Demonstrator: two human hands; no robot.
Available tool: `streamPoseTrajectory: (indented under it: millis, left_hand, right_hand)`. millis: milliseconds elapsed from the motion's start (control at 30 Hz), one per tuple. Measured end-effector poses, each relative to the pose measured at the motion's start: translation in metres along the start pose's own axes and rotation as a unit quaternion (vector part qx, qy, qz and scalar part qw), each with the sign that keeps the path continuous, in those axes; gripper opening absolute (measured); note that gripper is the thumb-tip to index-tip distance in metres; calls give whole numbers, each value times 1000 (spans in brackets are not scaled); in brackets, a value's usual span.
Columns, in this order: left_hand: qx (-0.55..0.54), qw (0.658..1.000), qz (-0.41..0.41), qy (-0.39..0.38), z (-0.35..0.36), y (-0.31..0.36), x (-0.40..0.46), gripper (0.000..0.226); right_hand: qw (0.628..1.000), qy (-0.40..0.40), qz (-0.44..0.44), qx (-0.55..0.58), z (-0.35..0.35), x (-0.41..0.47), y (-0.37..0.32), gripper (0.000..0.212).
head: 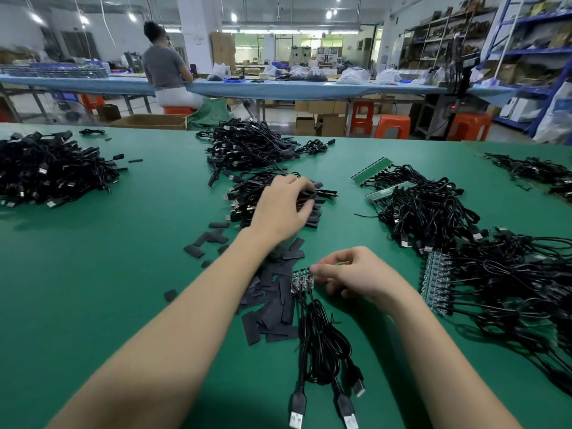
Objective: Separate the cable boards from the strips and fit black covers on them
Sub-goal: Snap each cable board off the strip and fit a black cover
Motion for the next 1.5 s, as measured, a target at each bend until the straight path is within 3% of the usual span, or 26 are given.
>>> streamPoseTrajectory:
  millis: [133, 233, 333, 467, 533, 633, 700, 867, 1033, 1067, 1100, 1200, 1233, 1267, 1300, 1333, 1367, 1467, 1500]
  left_hand:
    - [-143, 984, -109, 7, -7, 15, -35, 6]
    - [-190, 956, -224, -4, -6, 7, -62, 17]
    - [-198, 941, -271, -41, -4, 2, -76, 22]
    - [-265, 907, -322, -63, -8, -1, -80, 17]
    - [-333, 860, -370, -109, -4, 2, -88, 14]
    - [-460, 762, -435, -139, 4, 14, -98, 7]
    - [-484, 731, -458, -145, 5, 17, -102, 11]
    - [-558, 646, -489, -180, 8, 24, -107, 13]
    - [-660, 502, -541, -139, 16, 31, -111, 10]
    - [-663, 502, -539, -132, 17, 32, -111, 13]
    - [-640, 543, -528, -131, 18, 30, -110, 16]
    - [-436, 788, -417, -126, 9, 20, -103, 16]
    - [-358, 854, -359, -116, 3, 20, -98, 15]
    - [-287, 905, -298, -99, -3, 22, -93, 14]
    - [-240, 933, -257, -77, -8, 22, -87, 15]
    - [-233, 939, -245, -60, -13, 21, -83, 15]
    - [-287, 917, -270, -58, -15, 18, -80, 15]
    - [-506, 759, -380, -153, -12, 18, -87, 21]
    - [-531, 734, -388, -172, -14, 17, -91, 18]
  right_hand:
    - [999, -43, 7, 21, 5, -6, -4, 11]
    - [999, -34, 10, 23, 7, -8, -4, 12]
    - [999, -25, 12, 37, 10, -10, -5, 14]
    - [969, -24, 98, 225, 6, -11, -1, 19]
    - [956, -21, 107, 273, -1, -9, -1, 23]
    - [947, -38, 103, 302, -4, -9, -3, 38]
    - [947, -41, 100, 304, -5, -10, -3, 43]
    - [921, -54, 131, 363, -2, -10, 0, 5]
    - [846, -80, 203, 486, 4, -14, 4, 7]
    - [839, -80, 202, 498, 3, -15, 4, 8]
    - [848, -73, 195, 488, 0, -15, 4, 8]
    - [915, -49, 112, 385, -17, -14, -7, 21]
    - [933, -44, 76, 349, -23, -14, -14, 29]
    - [949, -36, 46, 311, -27, -14, -21, 35]
    - [960, -28, 23, 278, -30, -14, -27, 39]
    - [965, -20, 8, 260, -30, -14, -33, 39]
    - [965, -14, -1, 260, -29, -14, -37, 36]
    - [951, -15, 5, 310, -16, -16, -44, 19]
    - [946, -22, 5, 324, -11, -17, -45, 16]
Point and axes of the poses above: each hand's wrist, its own x-axis towards the middle knuckle, its own z-axis out of the palm, y = z × x, the point moved 7 cm from there along x, towards the middle knuckle, and after that the axes turned 12 degrees about y, right-handed, at the moved point
